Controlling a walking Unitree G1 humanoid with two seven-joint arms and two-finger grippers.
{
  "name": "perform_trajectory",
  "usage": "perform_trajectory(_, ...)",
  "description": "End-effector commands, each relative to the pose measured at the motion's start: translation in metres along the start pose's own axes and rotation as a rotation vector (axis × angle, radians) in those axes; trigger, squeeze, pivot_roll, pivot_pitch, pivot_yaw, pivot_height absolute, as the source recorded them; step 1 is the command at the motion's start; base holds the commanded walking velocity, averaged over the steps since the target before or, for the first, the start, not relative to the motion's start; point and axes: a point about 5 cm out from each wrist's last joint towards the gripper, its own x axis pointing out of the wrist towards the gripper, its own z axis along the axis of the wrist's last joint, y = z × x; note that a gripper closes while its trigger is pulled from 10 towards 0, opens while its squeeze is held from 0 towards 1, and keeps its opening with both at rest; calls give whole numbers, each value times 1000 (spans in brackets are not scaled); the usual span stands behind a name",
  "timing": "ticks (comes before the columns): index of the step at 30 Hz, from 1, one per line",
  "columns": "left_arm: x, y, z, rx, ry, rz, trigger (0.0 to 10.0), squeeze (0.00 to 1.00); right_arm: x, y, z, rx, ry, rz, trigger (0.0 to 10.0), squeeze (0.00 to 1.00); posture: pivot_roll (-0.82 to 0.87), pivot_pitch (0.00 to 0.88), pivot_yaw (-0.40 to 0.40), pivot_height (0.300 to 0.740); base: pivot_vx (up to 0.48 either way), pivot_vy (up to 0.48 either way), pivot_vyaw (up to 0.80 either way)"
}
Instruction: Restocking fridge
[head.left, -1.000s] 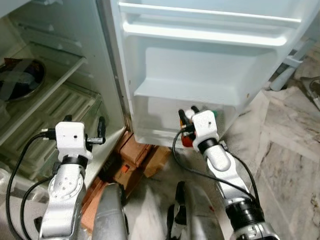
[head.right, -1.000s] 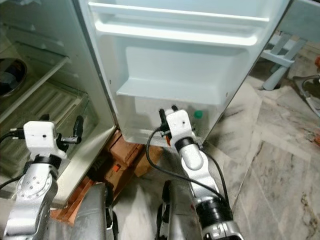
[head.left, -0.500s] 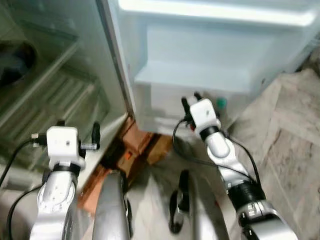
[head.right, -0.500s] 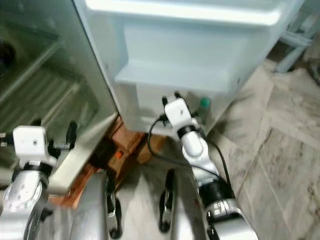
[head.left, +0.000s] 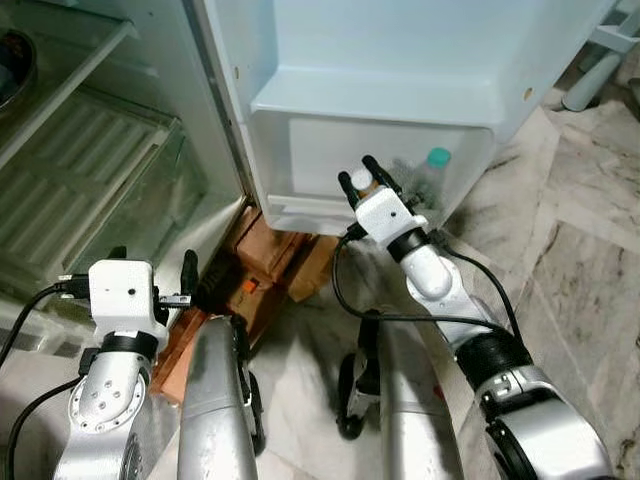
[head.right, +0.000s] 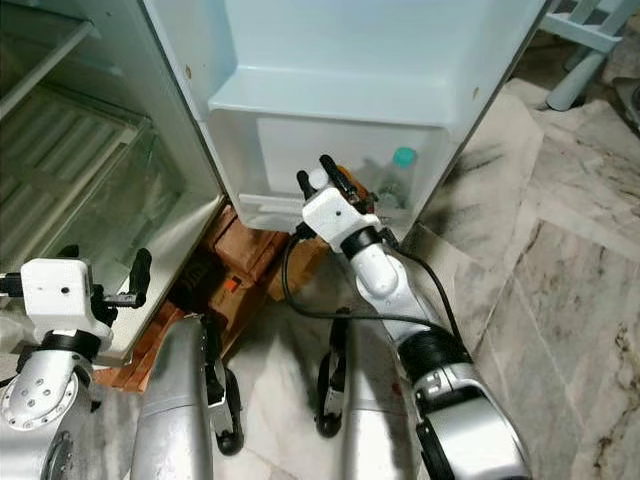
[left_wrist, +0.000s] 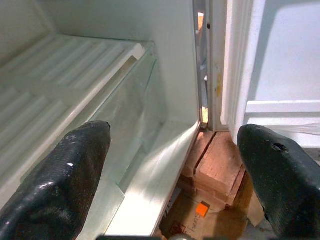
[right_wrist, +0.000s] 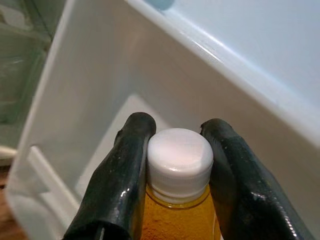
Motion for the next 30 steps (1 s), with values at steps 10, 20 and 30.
perform_trajectory(10, -15, -2, 5, 19, 33, -44, 10000, 0, 13, -17, -16, 5, 122, -129, 10000, 0, 230, 406, 16, 552, 0, 0, 0)
perform_trajectory(20, -15, -1, 6, 20, 43, -53, 10000, 0, -5, -18, -46, 196, 349, -266, 10000, 0, 232, 410, 23, 552, 0, 0, 0)
perform_trajectory(30, -8, -4, 6, 23, 37, -66, 10000, 0, -22, -43, -73, 361, 557, -452, 10000, 0, 229, 390, 24, 552, 0, 0, 0)
